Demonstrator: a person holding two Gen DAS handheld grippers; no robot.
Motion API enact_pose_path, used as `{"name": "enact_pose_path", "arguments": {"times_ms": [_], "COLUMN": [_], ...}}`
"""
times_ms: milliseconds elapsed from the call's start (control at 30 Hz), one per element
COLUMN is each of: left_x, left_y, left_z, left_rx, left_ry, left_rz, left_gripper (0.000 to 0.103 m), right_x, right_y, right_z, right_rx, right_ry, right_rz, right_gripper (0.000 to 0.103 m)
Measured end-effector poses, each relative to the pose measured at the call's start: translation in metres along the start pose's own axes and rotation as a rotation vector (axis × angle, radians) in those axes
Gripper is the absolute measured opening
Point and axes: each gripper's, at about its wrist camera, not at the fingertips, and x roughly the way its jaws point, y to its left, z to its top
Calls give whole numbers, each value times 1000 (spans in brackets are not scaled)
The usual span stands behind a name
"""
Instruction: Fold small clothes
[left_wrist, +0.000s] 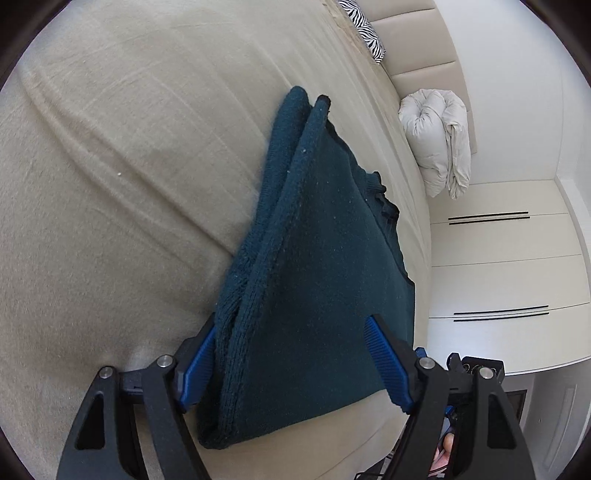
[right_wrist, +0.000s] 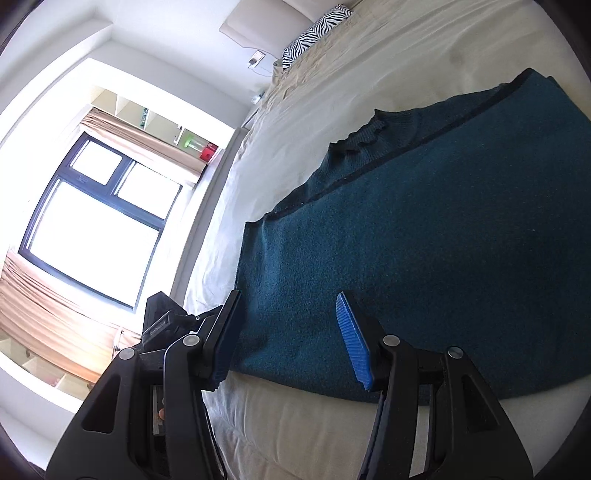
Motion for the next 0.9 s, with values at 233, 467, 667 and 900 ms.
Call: {"name": "enact_pose_path", "arguments": {"times_ms": [233, 467, 667, 900], "left_x": [4, -4, -4, -2], "left_y": [11, 35, 36, 36], "left_z": [3, 3, 1, 4], "left_rx": [-58, -108, -100, -100], "left_ry": [27, -3, -8, 1], "left_rz": [-71, -115, -110, -113], "left_gripper": [51, 19, 18, 23], "right_x": [66, 121, 141, 145], "right_y": [19, 30, 21, 18], "right_z": [28, 38, 29, 29], "right_rx": [27, 18, 35, 35], "right_ry": [111, 199, 230, 231], "right_rz": [51, 23, 6, 10], "right_gripper": [51, 51, 51, 51]}}
